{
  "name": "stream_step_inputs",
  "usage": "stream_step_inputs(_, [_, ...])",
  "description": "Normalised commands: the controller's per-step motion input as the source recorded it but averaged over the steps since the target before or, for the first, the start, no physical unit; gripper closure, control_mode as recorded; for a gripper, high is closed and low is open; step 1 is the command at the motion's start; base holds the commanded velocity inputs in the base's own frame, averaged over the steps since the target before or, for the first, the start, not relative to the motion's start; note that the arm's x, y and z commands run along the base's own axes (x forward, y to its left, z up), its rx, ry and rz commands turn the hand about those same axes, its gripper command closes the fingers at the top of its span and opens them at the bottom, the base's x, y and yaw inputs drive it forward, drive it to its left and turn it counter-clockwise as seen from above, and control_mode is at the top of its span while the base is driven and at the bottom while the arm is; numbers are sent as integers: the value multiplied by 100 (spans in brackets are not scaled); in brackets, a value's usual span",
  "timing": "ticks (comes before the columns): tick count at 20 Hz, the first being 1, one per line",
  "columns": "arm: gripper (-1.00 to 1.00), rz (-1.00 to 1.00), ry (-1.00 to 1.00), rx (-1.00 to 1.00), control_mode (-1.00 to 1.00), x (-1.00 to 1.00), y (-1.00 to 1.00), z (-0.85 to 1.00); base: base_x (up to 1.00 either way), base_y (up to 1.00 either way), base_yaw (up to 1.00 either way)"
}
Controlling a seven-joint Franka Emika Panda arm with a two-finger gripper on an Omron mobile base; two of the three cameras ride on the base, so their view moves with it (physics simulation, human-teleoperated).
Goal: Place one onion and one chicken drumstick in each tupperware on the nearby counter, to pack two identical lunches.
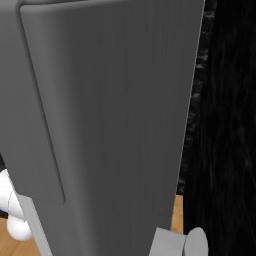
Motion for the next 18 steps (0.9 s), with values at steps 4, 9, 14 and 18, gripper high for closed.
stream_step_inputs(4, [-100,-8,0,0,-100,46,-14,-20,0,0,0])
stream_step_inputs(9, [-100,-14,0,0,-100,56,0,-24,0,0,0])
stream_step_inputs(14, [-100,-10,0,0,-100,54,0,-26,0,0,0])
stream_step_inputs(18, [-100,-10,4,0,-100,47,0,-17,0,0,0])
